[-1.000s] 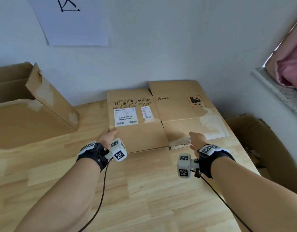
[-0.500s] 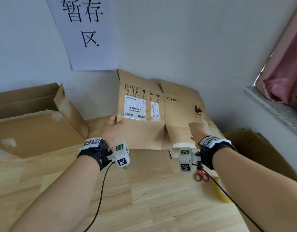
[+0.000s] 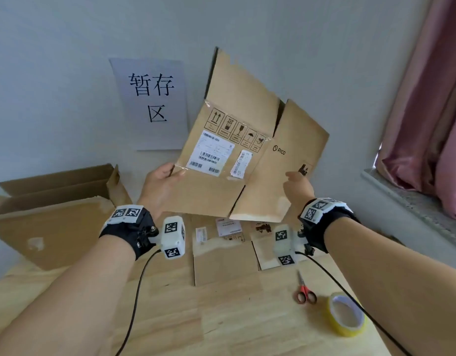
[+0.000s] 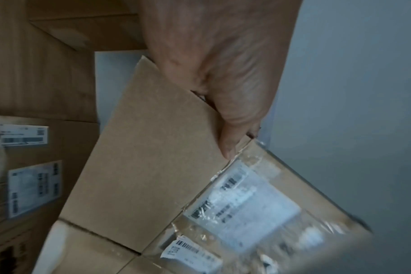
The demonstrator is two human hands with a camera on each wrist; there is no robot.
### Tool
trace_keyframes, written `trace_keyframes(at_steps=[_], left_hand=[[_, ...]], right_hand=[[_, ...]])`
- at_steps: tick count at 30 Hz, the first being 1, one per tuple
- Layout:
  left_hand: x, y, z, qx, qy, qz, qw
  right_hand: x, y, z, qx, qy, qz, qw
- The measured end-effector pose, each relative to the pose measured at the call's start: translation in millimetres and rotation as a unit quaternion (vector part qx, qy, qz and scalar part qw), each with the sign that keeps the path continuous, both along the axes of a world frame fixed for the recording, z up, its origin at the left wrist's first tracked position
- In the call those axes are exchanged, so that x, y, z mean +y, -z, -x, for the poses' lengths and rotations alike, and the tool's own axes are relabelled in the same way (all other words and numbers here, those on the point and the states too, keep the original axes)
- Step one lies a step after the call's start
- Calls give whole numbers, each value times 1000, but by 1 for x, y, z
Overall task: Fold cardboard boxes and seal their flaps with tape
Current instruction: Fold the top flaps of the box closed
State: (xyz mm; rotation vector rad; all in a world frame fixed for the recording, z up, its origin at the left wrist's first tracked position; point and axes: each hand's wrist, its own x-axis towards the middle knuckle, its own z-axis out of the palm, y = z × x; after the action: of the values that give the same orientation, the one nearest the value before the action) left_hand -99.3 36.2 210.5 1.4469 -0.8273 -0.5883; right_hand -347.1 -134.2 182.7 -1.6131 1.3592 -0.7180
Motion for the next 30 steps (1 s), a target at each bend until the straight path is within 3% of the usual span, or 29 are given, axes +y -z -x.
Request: trace_keyframes(at_steps=[4, 8, 12, 20, 23, 26, 28, 30], left_hand=[[19, -16, -4, 15, -20, 49, 999], [28, -27, 0, 7, -39, 75, 996], [28, -38, 9, -19, -16, 52, 998], [32, -59, 7, -71, 1, 17, 997], [32, -69, -1, -91, -34, 21, 995], [32, -71, -20, -126, -92, 7, 988], [30, -74, -26, -175, -144, -19, 974], [23, -81, -23, -267, -223, -59, 936]], right_hand=[[6, -13, 7, -39, 37, 13, 998], [12, -43, -9, -83, 32, 186, 979], [15, -74, -22, -133, 35, 233, 963], [4, -111, -4, -16, 82, 290, 953], [0, -120, 5, 6, 72, 257, 964], [0, -116, 11, 99, 0, 264, 960], [4, -105, 7, 76, -34, 258, 963], [9, -97, 1, 19, -45, 245, 968]])
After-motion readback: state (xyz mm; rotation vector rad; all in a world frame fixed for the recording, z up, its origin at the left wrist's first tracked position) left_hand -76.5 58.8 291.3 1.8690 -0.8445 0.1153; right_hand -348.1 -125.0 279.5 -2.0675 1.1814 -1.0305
